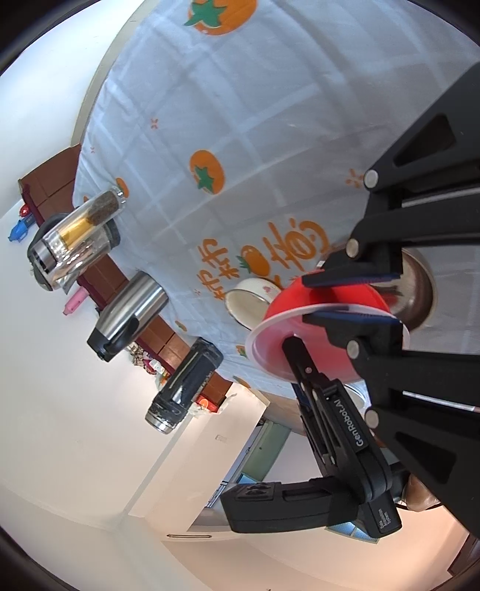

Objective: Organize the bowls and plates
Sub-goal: 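Lift the red bowl with the right gripper and carry it over the steel bowl, then lower the red bowl into the steel bowl and open the right gripper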

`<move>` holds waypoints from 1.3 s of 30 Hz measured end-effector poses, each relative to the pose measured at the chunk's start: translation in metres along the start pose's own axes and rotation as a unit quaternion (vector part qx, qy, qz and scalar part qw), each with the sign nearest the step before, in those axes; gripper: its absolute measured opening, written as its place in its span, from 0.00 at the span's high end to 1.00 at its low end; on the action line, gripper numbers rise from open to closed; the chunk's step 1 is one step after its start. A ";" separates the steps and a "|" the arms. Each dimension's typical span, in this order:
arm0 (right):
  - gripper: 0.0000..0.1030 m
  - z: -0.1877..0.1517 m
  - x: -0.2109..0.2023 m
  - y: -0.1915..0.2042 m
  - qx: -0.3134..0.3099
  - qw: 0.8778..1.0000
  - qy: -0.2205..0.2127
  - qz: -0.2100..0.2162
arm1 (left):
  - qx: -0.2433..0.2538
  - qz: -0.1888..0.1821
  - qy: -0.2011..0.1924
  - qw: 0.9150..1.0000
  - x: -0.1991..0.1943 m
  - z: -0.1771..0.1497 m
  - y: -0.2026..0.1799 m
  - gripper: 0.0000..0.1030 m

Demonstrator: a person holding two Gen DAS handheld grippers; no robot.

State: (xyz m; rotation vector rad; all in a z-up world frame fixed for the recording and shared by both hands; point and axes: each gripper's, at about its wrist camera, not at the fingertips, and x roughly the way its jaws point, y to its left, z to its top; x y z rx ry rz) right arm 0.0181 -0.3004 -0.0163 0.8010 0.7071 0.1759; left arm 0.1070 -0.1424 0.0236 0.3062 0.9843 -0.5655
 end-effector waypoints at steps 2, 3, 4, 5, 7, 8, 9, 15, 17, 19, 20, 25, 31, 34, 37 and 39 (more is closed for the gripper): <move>0.88 -0.007 0.000 0.001 0.002 1.000 0.004 0.000 | 0.002 0.002 0.002 1.000 -0.001 -0.006 0.000 0.76; 0.88 -0.009 0.000 0.000 0.003 1.000 0.006 0.000 | 0.004 0.004 0.003 1.000 -0.001 -0.008 -0.001 0.76; 0.88 -0.012 0.000 0.000 0.005 1.000 0.008 0.000 | 0.007 0.007 0.006 1.000 -0.001 -0.012 -0.002 0.76; 0.88 -0.015 0.001 -0.001 0.009 1.000 0.011 0.001 | 0.010 0.009 0.008 1.000 0.000 -0.014 -0.002 0.76; 0.88 -0.020 0.001 -0.004 0.016 1.000 0.016 0.000 | 0.014 0.012 0.015 1.000 0.003 -0.019 -0.004 0.76; 0.88 -0.023 0.002 -0.005 0.018 1.000 0.019 -0.001 | 0.016 0.014 0.018 1.000 0.004 -0.022 -0.005 0.76; 0.88 -0.025 0.002 -0.006 0.019 1.000 0.021 -0.003 | 0.018 0.016 0.021 0.999 0.006 -0.025 -0.006 0.76; 0.88 -0.037 0.006 -0.010 0.022 0.999 0.036 -0.013 | 0.027 0.029 0.038 0.998 0.016 -0.036 -0.009 0.74; 0.88 -0.040 0.009 -0.012 0.024 0.999 0.041 -0.015 | 0.028 0.034 0.044 0.998 0.020 -0.039 -0.010 0.73; 0.88 -0.042 0.011 -0.013 0.026 0.999 0.044 -0.017 | 0.030 0.037 0.049 0.998 0.023 -0.042 -0.010 0.73; 0.88 -0.042 0.012 -0.014 0.026 0.998 0.045 -0.019 | 0.030 0.039 0.050 0.998 0.025 -0.043 -0.010 0.72; 0.87 -0.043 0.016 -0.009 0.007 0.998 0.045 -0.033 | 0.035 0.049 0.054 0.997 0.030 -0.044 -0.011 0.70; 0.86 -0.043 0.025 -0.008 -0.008 0.997 0.053 -0.046 | 0.035 0.061 0.061 0.996 0.037 -0.043 -0.008 0.70; 0.84 -0.043 0.027 -0.005 -0.023 0.997 0.048 -0.054 | 0.039 0.068 0.060 0.995 0.038 -0.044 -0.009 0.70; 0.77 -0.043 0.030 -0.006 -0.025 0.997 0.049 -0.051 | 0.046 0.079 0.060 0.994 0.040 -0.044 -0.012 0.70; 0.76 -0.045 0.032 -0.005 -0.032 0.997 0.048 -0.054 | 0.047 0.082 0.059 0.994 0.040 -0.044 -0.012 0.70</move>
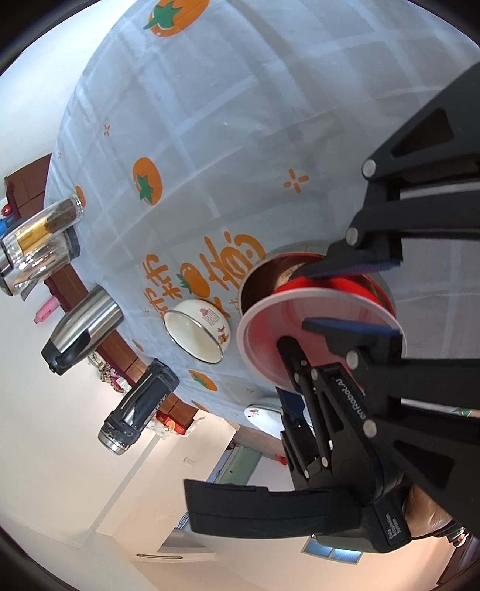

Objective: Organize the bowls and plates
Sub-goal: 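Lower the red bowl into the steel bowl and open the right gripper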

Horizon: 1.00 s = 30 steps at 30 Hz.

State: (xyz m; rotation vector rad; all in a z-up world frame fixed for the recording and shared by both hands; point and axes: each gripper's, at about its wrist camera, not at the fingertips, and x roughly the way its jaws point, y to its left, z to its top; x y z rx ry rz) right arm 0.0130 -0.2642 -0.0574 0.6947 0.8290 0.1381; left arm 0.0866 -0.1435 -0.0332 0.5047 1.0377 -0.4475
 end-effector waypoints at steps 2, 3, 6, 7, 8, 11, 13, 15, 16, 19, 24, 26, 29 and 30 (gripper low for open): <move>0.76 0.000 0.000 0.001 -0.003 1.000 -0.001 0.000 | -0.002 -0.001 0.000 1.000 0.000 0.000 0.000 0.70; 0.76 0.000 -0.002 0.000 -0.001 1.000 -0.003 0.003 | -0.003 -0.002 0.001 1.000 0.000 0.000 0.001 0.70; 0.76 0.002 -0.010 0.004 -0.010 1.000 -0.017 0.006 | -0.010 -0.006 0.004 1.000 0.001 0.002 0.004 0.70; 0.75 0.003 -0.012 0.006 -0.014 1.000 -0.020 0.004 | -0.011 -0.005 0.006 1.000 0.002 0.002 0.004 0.70; 0.74 0.003 -0.014 0.008 -0.019 1.000 -0.025 0.000 | -0.012 -0.005 0.007 1.000 0.003 0.003 0.005 0.70; 0.74 0.005 -0.018 0.008 -0.019 0.999 -0.033 -0.004 | -0.022 -0.015 0.005 1.000 0.001 0.004 0.007 0.70; 0.74 0.005 -0.017 0.005 -0.012 0.999 -0.032 -0.003 | -0.032 -0.027 -0.004 0.999 -0.003 0.003 0.010 0.70; 0.74 0.004 -0.017 0.001 -0.005 0.999 -0.032 -0.003 | -0.039 -0.033 -0.012 0.999 -0.005 0.003 0.013 0.69; 0.74 0.004 -0.017 0.000 -0.003 0.999 -0.033 -0.004 | -0.045 -0.037 -0.016 0.998 -0.007 0.002 0.015 0.69; 0.74 0.004 -0.020 0.001 -0.007 0.999 -0.041 -0.009 | -0.060 -0.048 -0.021 0.997 -0.008 0.000 0.021 0.69; 0.74 -0.001 -0.025 0.005 -0.025 0.999 -0.043 -0.014 | -0.072 -0.055 -0.023 0.996 -0.009 -0.004 0.024 0.69; 0.76 -0.005 -0.024 0.006 -0.030 0.999 -0.037 -0.009 | -0.075 -0.059 -0.026 0.995 -0.011 -0.007 0.025 0.69; 0.76 -0.013 -0.022 0.008 -0.038 0.999 -0.031 -0.007 | -0.080 -0.056 -0.032 0.995 -0.015 -0.011 0.028 0.69; 0.76 -0.014 -0.020 0.007 -0.036 0.999 -0.028 -0.005 | -0.082 -0.052 -0.034 0.995 -0.016 -0.012 0.028 0.69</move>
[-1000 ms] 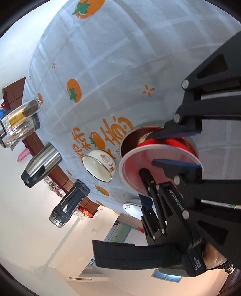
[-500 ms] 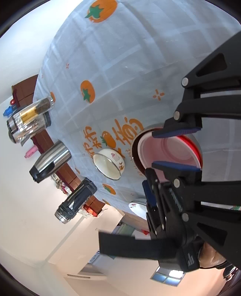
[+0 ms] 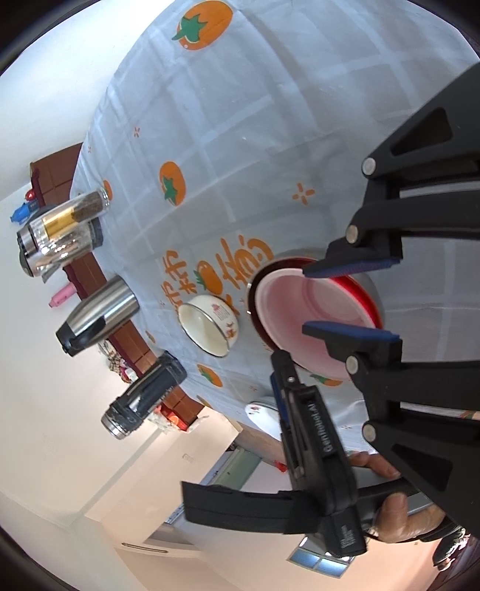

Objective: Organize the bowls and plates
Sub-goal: 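Lower the red bowl into the steel bowl and open the right gripper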

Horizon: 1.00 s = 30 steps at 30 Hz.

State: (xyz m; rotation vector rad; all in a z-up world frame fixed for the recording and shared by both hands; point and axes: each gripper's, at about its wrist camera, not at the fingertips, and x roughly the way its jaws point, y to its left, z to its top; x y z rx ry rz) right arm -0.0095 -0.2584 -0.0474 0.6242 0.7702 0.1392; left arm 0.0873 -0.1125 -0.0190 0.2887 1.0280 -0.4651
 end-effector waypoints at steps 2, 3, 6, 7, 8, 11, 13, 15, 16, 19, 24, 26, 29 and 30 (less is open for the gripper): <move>0.76 -0.003 0.005 0.000 0.002 1.000 0.005 0.002 | -0.001 0.002 -0.001 1.000 0.000 -0.002 0.001 0.69; 0.76 -0.004 0.007 -0.001 0.003 1.000 0.007 0.001 | -0.002 0.001 -0.001 1.000 0.000 -0.003 0.001 0.69; 0.76 -0.005 0.011 -0.002 0.007 1.000 0.010 0.005 | -0.007 -0.002 -0.001 1.000 0.000 -0.006 0.003 0.69; 0.76 -0.006 0.012 -0.002 0.007 1.000 0.010 0.006 | -0.010 -0.001 -0.002 1.000 0.001 -0.007 0.005 0.69; 0.76 -0.006 0.013 -0.003 0.007 1.000 0.010 0.005 | -0.011 0.000 -0.003 1.000 0.001 -0.007 0.006 0.69; 0.76 -0.004 0.013 -0.004 0.010 1.000 0.011 0.010 | -0.019 -0.004 -0.006 1.000 0.000 -0.007 0.010 0.69; 0.76 0.000 0.009 -0.003 0.011 1.000 0.005 0.014 | -0.023 -0.004 -0.010 1.000 -0.002 -0.006 0.013 0.69; 0.74 0.004 0.001 -0.002 0.011 1.000 -0.008 0.015 | -0.027 0.000 -0.014 1.000 -0.003 -0.005 0.016 0.69; 0.74 0.006 -0.001 -0.002 0.011 1.000 -0.012 0.015 | -0.030 0.005 -0.017 0.999 -0.004 -0.004 0.017 0.69; 0.74 0.014 -0.006 -0.005 0.013 1.000 -0.022 0.011 | -0.037 0.007 -0.018 0.999 -0.003 -0.001 0.020 0.69; 0.74 0.024 -0.002 -0.009 0.019 1.000 -0.023 0.005 | -0.036 0.027 -0.022 0.999 0.001 0.003 0.022 0.69; 0.74 0.027 0.001 -0.010 0.019 1.000 -0.022 0.005 | -0.034 0.038 -0.026 0.998 0.002 0.004 0.024 0.69; 0.74 0.030 0.004 -0.012 0.018 1.000 -0.020 0.006 | -0.034 0.049 -0.032 0.998 0.004 0.007 0.027 0.57; 0.74 0.031 0.005 -0.012 0.017 1.000 -0.019 0.006 | -0.035 0.051 -0.034 0.997 0.004 0.008 0.028 0.53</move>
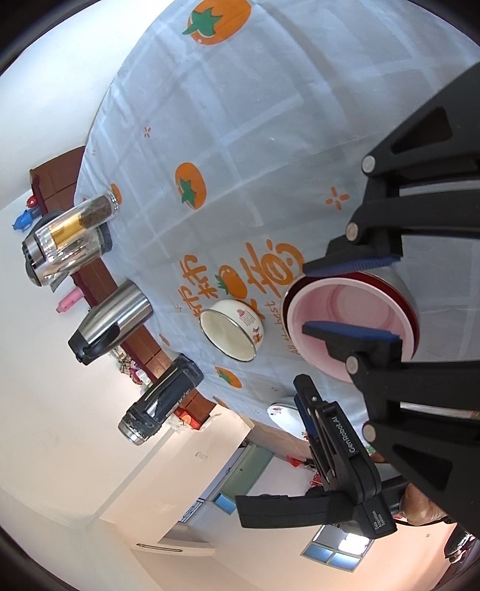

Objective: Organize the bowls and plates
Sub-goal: 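Lower the red bowl into the steel bowl and open the right gripper, then move the right gripper to the white enamel bowl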

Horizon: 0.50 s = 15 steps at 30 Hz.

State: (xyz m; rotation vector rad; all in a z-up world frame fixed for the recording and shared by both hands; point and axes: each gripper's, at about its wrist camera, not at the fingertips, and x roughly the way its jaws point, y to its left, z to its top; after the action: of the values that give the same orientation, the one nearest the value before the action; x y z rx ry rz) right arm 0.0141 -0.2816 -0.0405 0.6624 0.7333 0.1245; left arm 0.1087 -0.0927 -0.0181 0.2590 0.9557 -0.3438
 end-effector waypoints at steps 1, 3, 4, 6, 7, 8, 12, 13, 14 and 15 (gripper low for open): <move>0.74 0.002 0.002 -0.001 0.000 1.000 0.000 -0.001 | -0.001 0.005 -0.005 1.000 0.000 0.002 0.001 0.48; 0.74 0.004 0.004 -0.002 0.001 1.000 0.002 -0.001 | 0.001 0.017 -0.015 1.000 0.001 0.004 0.001 0.46; 0.74 0.006 0.006 -0.003 0.000 1.000 0.004 0.000 | 0.003 0.020 -0.018 1.000 0.001 0.005 0.002 0.46; 0.74 0.008 0.008 -0.004 0.000 1.000 0.006 -0.001 | 0.003 0.022 -0.018 1.000 0.003 0.008 0.002 0.46; 0.74 0.010 0.010 -0.005 0.001 1.000 0.006 -0.002 | 0.002 0.021 -0.018 1.000 0.004 0.009 0.003 0.45; 0.74 0.012 0.010 -0.006 0.001 1.000 0.007 -0.002 | 0.000 0.019 -0.017 1.000 0.005 0.010 0.004 0.45; 0.74 0.015 0.013 -0.011 0.000 1.000 0.009 -0.009 | -0.011 0.017 -0.014 1.000 0.012 0.014 0.009 0.45; 0.73 0.017 0.015 -0.012 0.000 1.000 0.009 -0.011 | -0.012 0.017 -0.013 1.000 0.013 0.014 0.010 0.44; 0.71 0.018 0.016 -0.013 0.001 1.000 0.010 -0.013 | -0.014 0.017 -0.012 1.000 0.015 0.015 0.011 0.44; 0.70 0.019 0.018 -0.015 0.003 1.000 0.010 -0.014 | -0.015 0.018 -0.011 1.000 0.016 0.016 0.011 0.44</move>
State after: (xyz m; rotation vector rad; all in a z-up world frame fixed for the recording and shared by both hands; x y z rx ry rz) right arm 0.0382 -0.2978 -0.0493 0.6563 0.7623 0.1031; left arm 0.1335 -0.0908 -0.0223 0.2434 0.9335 -0.2986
